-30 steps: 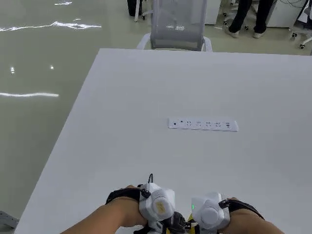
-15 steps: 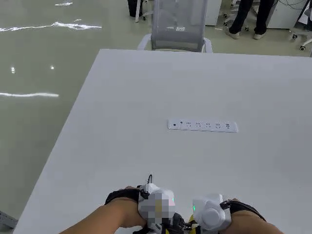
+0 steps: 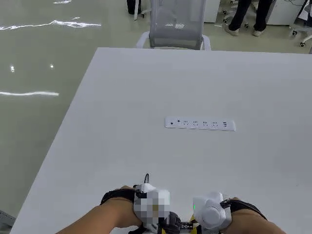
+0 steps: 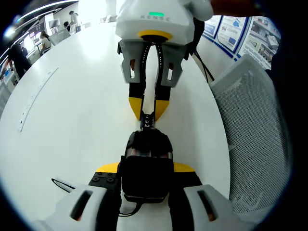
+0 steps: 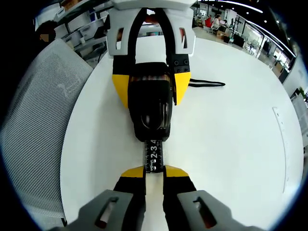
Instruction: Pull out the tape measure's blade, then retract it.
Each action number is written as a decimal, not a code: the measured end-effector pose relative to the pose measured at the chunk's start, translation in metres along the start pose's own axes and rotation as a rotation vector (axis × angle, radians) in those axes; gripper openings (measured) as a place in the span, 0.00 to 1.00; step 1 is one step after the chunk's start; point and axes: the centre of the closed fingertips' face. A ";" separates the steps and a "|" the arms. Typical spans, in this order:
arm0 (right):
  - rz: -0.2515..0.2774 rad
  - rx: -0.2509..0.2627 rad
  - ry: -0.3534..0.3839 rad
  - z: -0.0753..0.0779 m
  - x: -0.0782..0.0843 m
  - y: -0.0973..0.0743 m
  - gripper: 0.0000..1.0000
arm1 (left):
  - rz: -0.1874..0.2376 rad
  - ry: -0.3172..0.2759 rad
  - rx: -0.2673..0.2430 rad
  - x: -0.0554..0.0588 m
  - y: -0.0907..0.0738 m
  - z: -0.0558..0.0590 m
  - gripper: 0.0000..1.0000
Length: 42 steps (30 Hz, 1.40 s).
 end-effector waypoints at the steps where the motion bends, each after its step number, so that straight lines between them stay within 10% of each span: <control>1: 0.000 0.001 0.000 0.000 0.001 -0.001 0.11 | 0.001 0.000 0.000 0.000 0.000 0.000 0.34; 42: -0.030 0.026 0.032 0.005 0.023 -0.011 0.11 | -0.001 0.015 -0.010 0.000 -0.001 0.000 0.33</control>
Point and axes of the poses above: the centre of the closed fingertips' face, and the gripper's own axes: y roughly forward along the fingers, z roughly to its right, x roughly out of its underside, and after that the axes turned 9 degrees about y, right-handed
